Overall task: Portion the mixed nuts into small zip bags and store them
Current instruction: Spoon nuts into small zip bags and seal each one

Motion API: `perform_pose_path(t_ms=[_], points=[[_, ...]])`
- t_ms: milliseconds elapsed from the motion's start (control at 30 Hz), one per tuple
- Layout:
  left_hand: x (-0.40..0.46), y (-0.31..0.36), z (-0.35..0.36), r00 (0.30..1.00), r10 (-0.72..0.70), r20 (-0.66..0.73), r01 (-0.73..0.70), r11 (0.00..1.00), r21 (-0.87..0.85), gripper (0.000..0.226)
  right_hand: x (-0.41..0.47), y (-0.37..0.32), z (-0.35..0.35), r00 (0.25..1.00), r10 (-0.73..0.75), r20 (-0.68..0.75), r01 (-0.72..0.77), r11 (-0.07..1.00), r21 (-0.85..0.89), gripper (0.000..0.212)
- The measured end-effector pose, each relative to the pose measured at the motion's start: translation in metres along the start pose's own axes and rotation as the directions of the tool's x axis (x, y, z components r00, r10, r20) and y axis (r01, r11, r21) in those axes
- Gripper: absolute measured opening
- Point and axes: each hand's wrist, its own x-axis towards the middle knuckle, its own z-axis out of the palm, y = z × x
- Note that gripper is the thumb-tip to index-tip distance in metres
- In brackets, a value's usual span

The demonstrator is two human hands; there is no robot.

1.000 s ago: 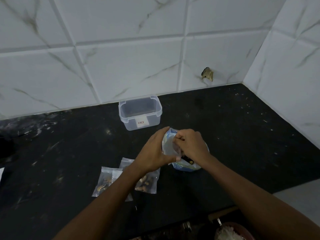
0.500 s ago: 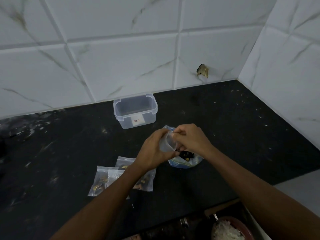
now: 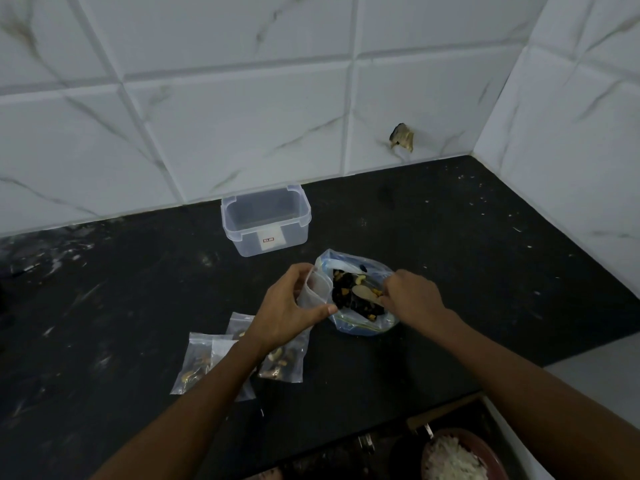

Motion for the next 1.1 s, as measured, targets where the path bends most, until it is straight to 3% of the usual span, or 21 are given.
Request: perform_pose_path(t_ms=[133, 267, 333, 533, 767, 1100], points=[[0.0, -0.001, 0.006, 1.0, -0.004, 0.022, 0.004, 1.0, -0.008, 0.066, 0.001, -0.006, 0.001, 0.997, -0.016, 0.073, 0.011, 0.997, 0.074, 0.02], [0.003, -0.002, 0.006, 0.999, -0.011, 0.037, 0.012, 1.0, -0.024, 0.066, 0.003, -0.009, 0.002, 0.993, -0.033, 0.114, 0.029, 0.999, 0.041, 0.027], [0.004, -0.002, 0.005, 0.999, -0.013, 0.048, 0.015, 0.999, -0.029, 0.066, 0.004, -0.009, -0.002, 0.996, -0.034, 0.085, 0.035, 0.999, -0.005, 0.013], [0.005, -0.002, 0.005, 0.998, -0.019, 0.064, 0.021, 0.999, -0.036, 0.064, -0.005, 0.002, -0.025, 0.978, -0.207, 0.013, 0.201, 0.929, -0.31, 0.03], [0.008, -0.002, 0.009, 0.997, -0.021, 0.079, 0.024, 0.999, -0.047, 0.065, -0.005, 0.016, -0.028, 0.957, -0.274, 0.101, 0.291, 0.921, -0.259, 0.024], [0.011, -0.002, 0.013, 0.991, -0.046, 0.129, 0.06, 0.993, -0.106, 0.057, -0.011, 0.017, -0.034, 0.932, -0.353, 0.086, 0.356, 0.838, -0.413, 0.029]])
